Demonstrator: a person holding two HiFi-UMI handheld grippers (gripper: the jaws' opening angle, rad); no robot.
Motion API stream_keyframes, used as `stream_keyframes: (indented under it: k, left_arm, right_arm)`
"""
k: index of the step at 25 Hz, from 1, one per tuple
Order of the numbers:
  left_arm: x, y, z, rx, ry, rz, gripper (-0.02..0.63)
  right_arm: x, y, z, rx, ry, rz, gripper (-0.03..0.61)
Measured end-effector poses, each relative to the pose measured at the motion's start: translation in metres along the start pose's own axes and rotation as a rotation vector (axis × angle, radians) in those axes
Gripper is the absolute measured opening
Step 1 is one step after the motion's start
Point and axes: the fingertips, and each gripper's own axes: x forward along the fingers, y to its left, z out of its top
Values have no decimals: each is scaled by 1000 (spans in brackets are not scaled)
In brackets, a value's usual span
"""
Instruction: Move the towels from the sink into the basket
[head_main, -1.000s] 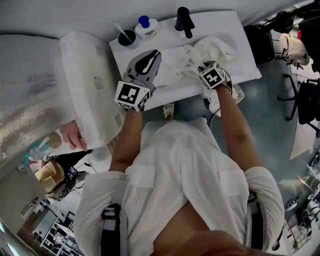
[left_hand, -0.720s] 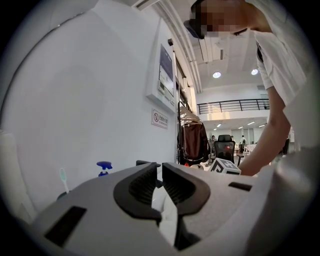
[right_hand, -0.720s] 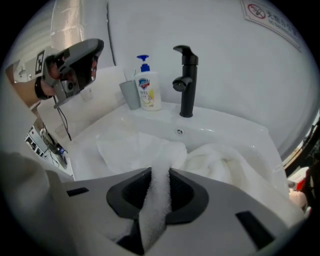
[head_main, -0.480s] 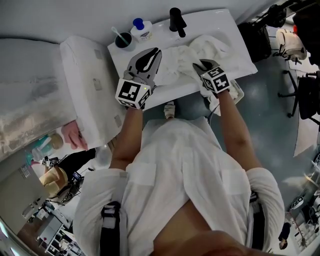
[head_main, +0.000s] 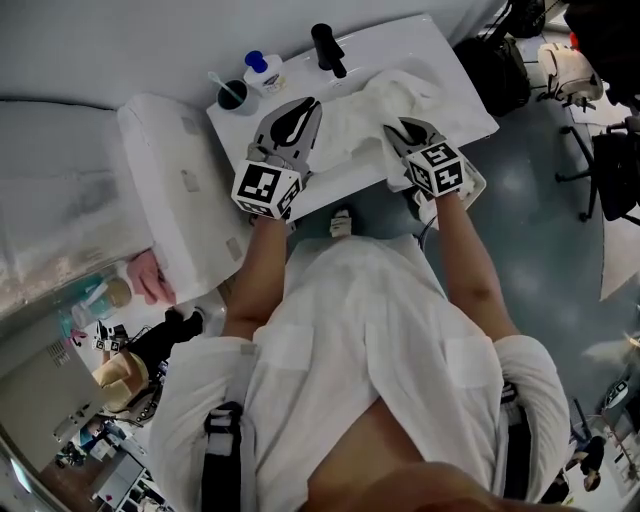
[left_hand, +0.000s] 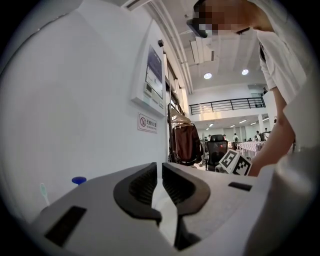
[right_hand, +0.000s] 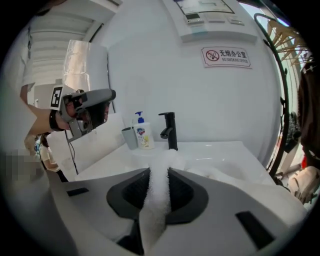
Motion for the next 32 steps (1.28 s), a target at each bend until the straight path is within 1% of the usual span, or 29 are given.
stream_keyframes:
  k: [5, 12, 19, 25, 32]
  left_arm:
    - [14, -17, 14, 16, -16, -22, 38]
    - [31, -50, 30, 25, -38, -56, 38]
    - [51, -87, 43, 27, -57, -97, 38]
    - [66, -123, 53, 32, -82, -117, 38]
    - [89, -168, 58, 23, -96, -170, 38]
  right_arm:
    - [-34, -4, 18, 11, -98, -18, 89]
    - [-90, -10, 40, -16, -223, -63, 87]
    - [-152, -23, 55, -11, -337, -134, 87]
    - [-218, -36, 68, -23, -442, -201, 87]
    - [-291, -62, 70, -10, -535, -309, 87]
